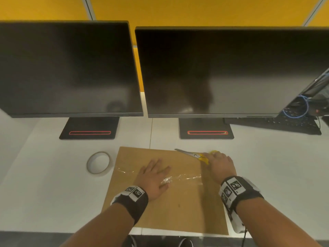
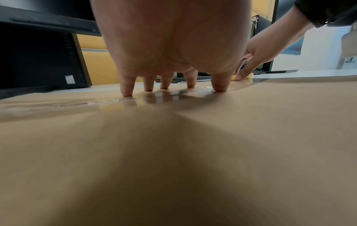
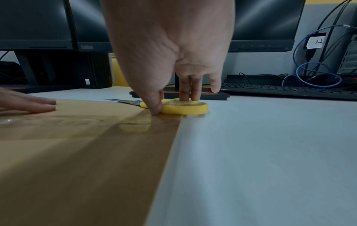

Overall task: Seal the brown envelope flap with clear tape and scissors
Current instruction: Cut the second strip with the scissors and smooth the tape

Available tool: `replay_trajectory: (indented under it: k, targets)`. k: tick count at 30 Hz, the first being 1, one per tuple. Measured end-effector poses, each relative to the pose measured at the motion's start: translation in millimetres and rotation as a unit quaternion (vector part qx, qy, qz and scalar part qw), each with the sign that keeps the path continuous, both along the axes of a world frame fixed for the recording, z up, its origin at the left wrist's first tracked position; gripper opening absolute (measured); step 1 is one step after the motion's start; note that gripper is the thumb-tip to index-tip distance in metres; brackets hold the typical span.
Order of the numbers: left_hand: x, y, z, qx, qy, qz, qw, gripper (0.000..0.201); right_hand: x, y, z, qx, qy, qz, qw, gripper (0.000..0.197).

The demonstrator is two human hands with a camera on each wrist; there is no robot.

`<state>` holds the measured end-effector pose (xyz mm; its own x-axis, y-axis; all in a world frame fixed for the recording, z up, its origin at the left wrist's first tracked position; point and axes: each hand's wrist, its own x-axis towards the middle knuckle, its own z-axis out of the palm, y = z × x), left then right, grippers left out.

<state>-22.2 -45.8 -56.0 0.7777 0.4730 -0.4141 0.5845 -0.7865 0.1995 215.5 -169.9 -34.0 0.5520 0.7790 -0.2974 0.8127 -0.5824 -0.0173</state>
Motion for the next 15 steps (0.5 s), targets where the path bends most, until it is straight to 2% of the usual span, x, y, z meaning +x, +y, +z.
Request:
replay_trajectory:
  k: [2, 5, 7, 12, 15]
  targets:
    - [0.2, -0.3, 0.5, -0.005, 0.001, 0.005, 1.0, 0.064, 1.1, 1.3, 2.6, 0.006, -0.006, 0.013, 1.0, 0.046]
    - [0.4, -0.8, 1.1, -0.004, 0.001, 0.01, 1.0, 0.065, -3.3, 3.4, 10.2, 0.022, 0.048, -0.012, 0.999, 0.042]
    - [0.5, -0.8, 1.1, -0.003, 0.003, 0.01, 1.0, 0.065, -6.7, 3.2, 15.2, 0.04, 0.055, -0.013, 0.998, 0.04]
    - [0.3, 0.7, 1.7, -0.005, 0.002, 0.005, 1.0, 0.065, -16.4, 2.4, 18.8, 0.061, 0.076, -0.007, 0.995, 0.052]
    - [0.4, 2.5, 3.9, -0.01, 0.004, 0.0, 1.0, 0.065, -27.7, 8.1, 24.4, 0.066, 0.105, -0.019, 0.992, 0.049]
